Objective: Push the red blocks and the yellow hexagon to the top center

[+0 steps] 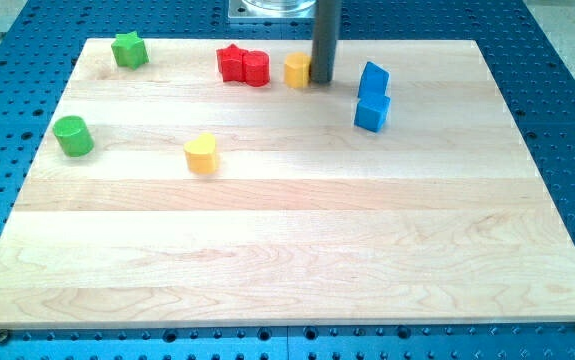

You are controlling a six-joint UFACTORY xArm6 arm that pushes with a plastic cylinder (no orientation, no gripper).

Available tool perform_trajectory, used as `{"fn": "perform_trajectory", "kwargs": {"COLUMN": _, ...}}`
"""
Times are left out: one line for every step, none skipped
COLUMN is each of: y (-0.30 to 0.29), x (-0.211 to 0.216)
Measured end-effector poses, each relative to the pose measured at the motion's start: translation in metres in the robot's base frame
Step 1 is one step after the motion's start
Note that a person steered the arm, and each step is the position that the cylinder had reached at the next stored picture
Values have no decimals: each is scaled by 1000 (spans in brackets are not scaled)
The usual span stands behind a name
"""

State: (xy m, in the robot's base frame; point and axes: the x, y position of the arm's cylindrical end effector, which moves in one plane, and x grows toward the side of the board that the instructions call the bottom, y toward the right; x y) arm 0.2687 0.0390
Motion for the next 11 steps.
{"fn": "perform_trajectory", "kwargs": {"y": 14, "x": 45}}
{"fn": "perform_trajectory", "kwargs": {"y": -62, "x": 76}}
{"fn": "perform_trajectory", "kwargs": {"y": -120, "x": 53}}
{"fn": "perform_trajectory", "kwargs": {"y": -95, "x": 15}}
{"fn": "perform_trajectory", "kwargs": {"y": -74, "x": 23}}
{"fn": "perform_trajectory", "kwargs": {"y": -130, "x": 50}}
{"fn": "perform_trajectory", "kwargs": {"y": -153, "x": 12}}
{"fn": "perform_trajectory", "kwargs": {"y": -125, "x": -2}}
{"fn": "perform_trajectory", "kwargs": {"y": -78, "x": 3}}
{"fn": "perform_trajectory", "kwargs": {"y": -68, "x": 43}}
{"fn": "perform_trajectory", "kwargs": {"y": -8, "x": 45}}
